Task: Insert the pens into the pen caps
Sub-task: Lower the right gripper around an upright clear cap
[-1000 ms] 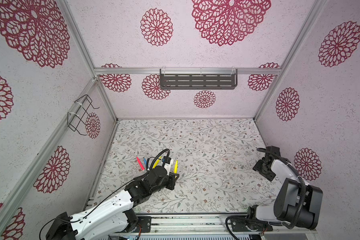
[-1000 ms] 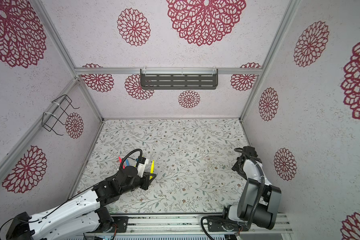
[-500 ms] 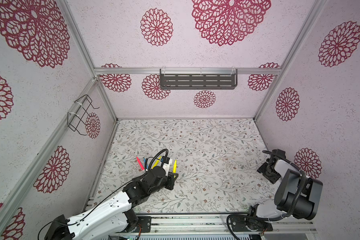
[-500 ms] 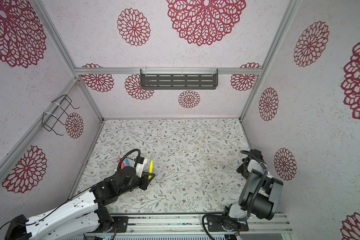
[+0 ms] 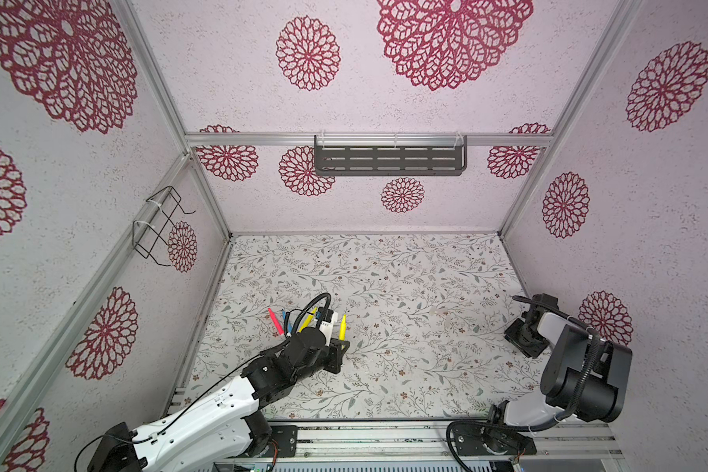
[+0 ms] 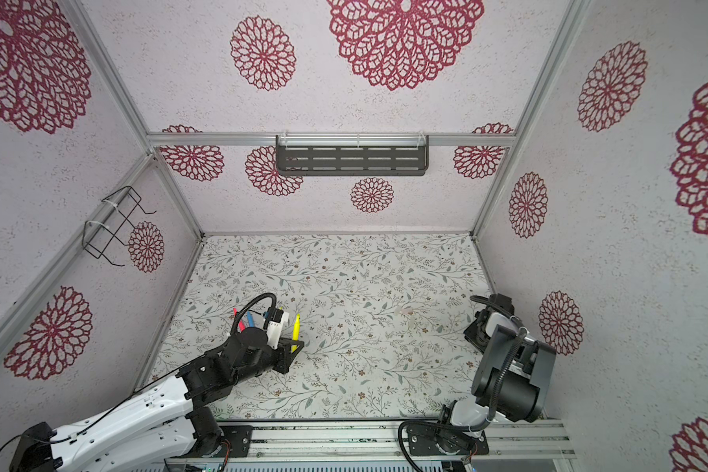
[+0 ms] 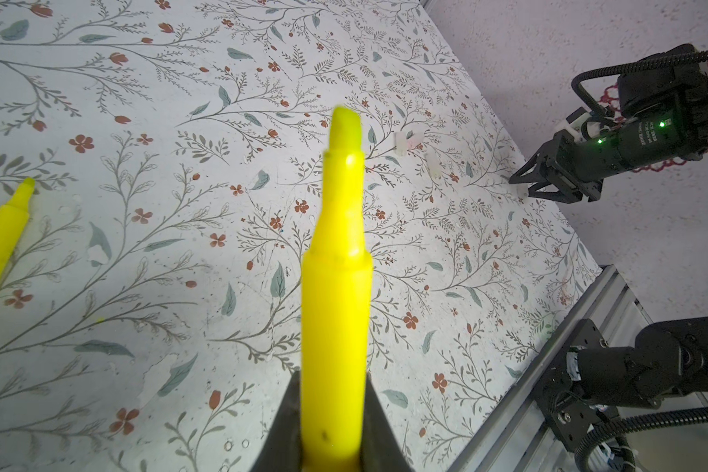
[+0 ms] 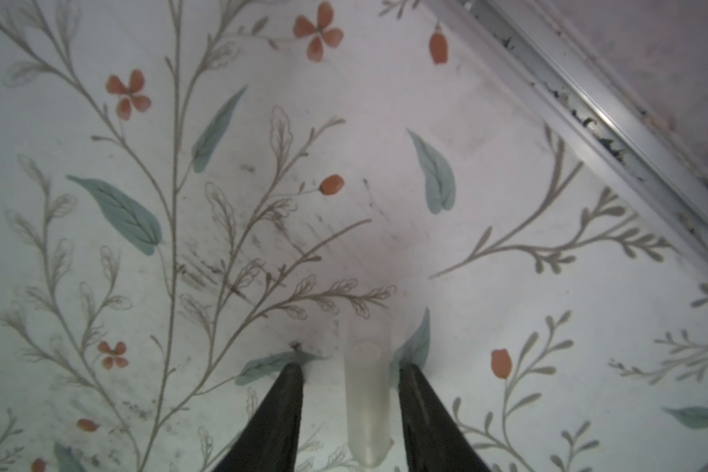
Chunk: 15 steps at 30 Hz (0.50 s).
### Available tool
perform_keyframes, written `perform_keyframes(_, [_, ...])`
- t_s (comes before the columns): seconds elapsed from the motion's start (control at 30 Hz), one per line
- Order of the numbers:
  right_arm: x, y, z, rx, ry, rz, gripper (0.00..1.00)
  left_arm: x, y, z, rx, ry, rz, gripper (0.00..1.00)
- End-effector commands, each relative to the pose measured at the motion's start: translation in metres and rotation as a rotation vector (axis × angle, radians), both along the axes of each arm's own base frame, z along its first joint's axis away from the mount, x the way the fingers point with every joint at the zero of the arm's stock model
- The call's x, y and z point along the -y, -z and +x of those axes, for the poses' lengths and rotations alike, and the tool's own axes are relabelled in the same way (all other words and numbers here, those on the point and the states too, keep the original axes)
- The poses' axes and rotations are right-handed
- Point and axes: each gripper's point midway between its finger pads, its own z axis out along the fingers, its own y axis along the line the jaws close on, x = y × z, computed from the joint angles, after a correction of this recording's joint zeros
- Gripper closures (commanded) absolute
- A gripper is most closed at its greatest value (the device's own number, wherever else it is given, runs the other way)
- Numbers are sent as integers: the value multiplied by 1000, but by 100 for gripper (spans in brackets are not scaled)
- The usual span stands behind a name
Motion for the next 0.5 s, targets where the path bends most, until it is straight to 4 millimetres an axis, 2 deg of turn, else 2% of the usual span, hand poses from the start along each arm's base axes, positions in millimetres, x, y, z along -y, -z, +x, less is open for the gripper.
perform_keyframes(0.0, [-4, 1, 8, 17, -26, 31, 63, -1, -6, -1, 20, -2, -6, 100])
perform_keyframes(0.23, [-22, 5, 16, 25, -79, 65, 75, -6, -6, -1, 32, -18, -5, 100])
perform_keyframes(0.47, [-56, 15, 31, -7, -171, 86, 82, -5, -7, 1, 37, -19, 4, 100])
